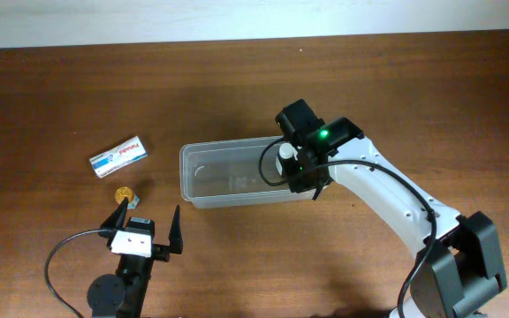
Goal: Pack container
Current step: 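Carry the orange tube into the container and release it, then withdraw the right gripper to the upper right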
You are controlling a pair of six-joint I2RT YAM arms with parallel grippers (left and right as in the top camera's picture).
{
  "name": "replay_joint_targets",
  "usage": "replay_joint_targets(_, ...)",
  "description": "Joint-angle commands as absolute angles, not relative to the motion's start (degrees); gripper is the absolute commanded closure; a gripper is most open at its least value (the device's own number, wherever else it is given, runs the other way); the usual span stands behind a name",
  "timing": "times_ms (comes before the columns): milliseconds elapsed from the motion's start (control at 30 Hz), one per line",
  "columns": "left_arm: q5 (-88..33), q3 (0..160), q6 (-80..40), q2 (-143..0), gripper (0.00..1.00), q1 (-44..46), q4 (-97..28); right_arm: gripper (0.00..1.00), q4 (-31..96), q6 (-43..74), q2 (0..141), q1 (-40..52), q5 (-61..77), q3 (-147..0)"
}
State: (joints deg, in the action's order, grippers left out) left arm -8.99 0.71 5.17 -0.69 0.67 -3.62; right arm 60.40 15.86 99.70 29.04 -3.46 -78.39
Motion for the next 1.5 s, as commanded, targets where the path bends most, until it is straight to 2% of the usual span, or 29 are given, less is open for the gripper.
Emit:
replay_joint_targets(0, -8.8, 0.5, 6.1, -0.3, 0.01, 0.3, -3.7, 0.83, 60.6, 17.1, 100.5, 29.2, -5.0, -78.1)
replay_joint_targets(467, -8.8, 0.5, 6.1, -0.4, 0.01, 0.3, -3.7, 0.83, 60.6, 17.9, 100.5, 28.0, -5.2, -78.1)
replay_joint_targets(533, -8.8, 0.5, 6.1, -0.4, 0.01, 0.3, -3.7, 0.67, 60.6, 17.9, 100.5, 28.0, -5.2, -78.1)
replay_joint_targets(833, -8.8, 0.5, 6.1, -0.4, 0.01, 0.3, -3.7, 0.53, 60.3, 17.9, 100.5, 28.0, -5.0, -78.1)
replay_joint_targets(1033, -8.8, 0.5, 6.1, -0.4, 0.01, 0.3, -3.7, 0.51, 59.6, 17.9, 100.4, 28.0, -4.7, -79.8)
replay_joint_targets(1333, -8.8, 0.5, 6.1, -0.4, 0.01, 0.3, -3.7, 0.41, 69.4, 17.9, 100.0, 28.0, -8.3, -96.7)
replay_joint_targets(1400, -8.8, 0.5, 6.1, -0.4, 0.0, 0.3, -3.7, 0.36, 72.9, 17.9, 100.0, 27.8, -10.3, -101.6)
replay_joint_targets(1467, -8.8, 0.5, 6.1, -0.4, 0.0, 0.3, -3.7, 0.23, 76.6, 17.9, 100.0, 26.8, -11.8, -106.3)
